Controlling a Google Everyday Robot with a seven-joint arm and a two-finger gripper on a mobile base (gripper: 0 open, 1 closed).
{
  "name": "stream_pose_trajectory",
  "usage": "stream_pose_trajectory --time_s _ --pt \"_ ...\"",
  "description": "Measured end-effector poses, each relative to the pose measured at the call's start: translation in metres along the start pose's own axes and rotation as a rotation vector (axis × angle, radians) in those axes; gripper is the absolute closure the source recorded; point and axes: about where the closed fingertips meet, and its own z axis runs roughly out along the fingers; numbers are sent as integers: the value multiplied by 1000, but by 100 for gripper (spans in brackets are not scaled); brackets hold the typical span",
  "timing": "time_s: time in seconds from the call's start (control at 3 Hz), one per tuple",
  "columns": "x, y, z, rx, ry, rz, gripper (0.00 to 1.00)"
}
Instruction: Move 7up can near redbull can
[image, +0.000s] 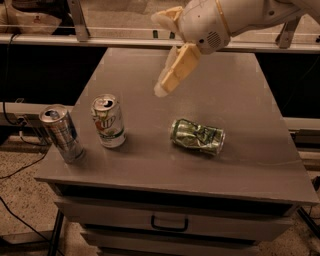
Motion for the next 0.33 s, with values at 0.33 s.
stream_pose_trajectory --time_s 0.33 --pt "0 0 0 0 0 0 0"
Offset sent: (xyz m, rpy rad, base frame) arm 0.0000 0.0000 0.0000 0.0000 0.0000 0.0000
